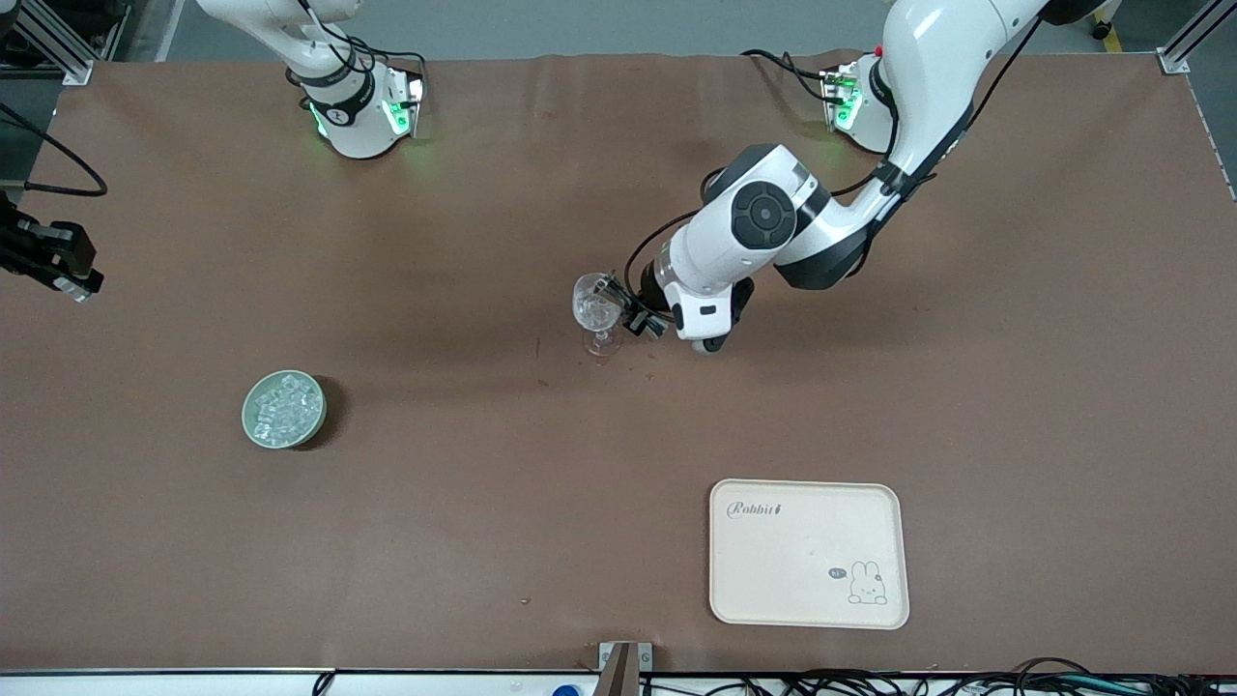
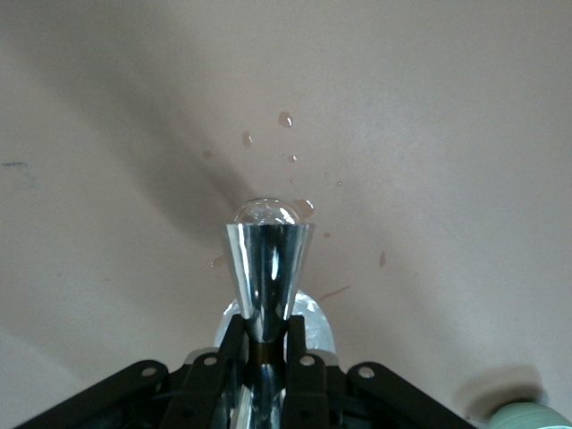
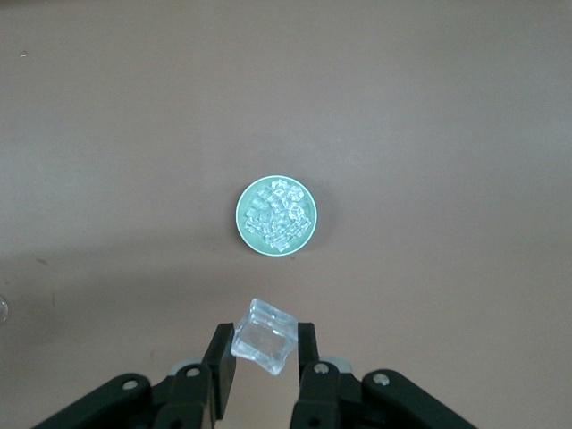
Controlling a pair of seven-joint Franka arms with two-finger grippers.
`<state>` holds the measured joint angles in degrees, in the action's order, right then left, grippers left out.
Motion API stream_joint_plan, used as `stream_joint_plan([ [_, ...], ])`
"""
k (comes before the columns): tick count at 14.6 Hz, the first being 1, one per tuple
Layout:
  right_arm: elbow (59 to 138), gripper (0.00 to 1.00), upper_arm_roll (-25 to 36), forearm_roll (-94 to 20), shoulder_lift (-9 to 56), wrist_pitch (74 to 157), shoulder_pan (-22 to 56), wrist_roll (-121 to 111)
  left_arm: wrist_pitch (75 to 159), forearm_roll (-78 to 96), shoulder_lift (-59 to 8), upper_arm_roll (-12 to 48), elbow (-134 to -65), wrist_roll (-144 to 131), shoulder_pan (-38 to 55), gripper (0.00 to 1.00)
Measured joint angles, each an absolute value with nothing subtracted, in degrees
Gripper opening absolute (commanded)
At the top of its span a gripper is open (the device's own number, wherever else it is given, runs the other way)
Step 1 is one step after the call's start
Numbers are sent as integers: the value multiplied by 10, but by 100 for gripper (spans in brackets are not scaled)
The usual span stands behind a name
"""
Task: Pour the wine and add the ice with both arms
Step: 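Hold the jigger inverted over the glass, then lift it away, then carry the jigger to the tray while the right gripper brings ice over the glass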
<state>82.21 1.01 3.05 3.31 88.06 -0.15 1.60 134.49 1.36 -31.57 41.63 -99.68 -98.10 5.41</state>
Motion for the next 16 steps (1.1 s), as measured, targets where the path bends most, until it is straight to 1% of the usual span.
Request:
stream_joint_plan([
  [2,822,2,10,30,33,881,-1,16,1343,43,-316,416,-991,-981,51,1],
  [6,822,1,10,30,33,871,-1,16,1338,168,-314,413,-976,-948,44,0],
  [8,822,1,7,29,33,863,0,16,1317,234,-308,394,-974,-901,43,1],
  [10,822,1,-5,26,33,860,5,29,1276,323,-295,357,-973,-829,43,1],
  [13,822,1,-52,25,33,860,12,110,1208,443,-269,270,-972,-735,44,1],
  [16,822,1,-123,25,33,861,17,234,1196,532,-266,200,-958,-701,45,1],
])
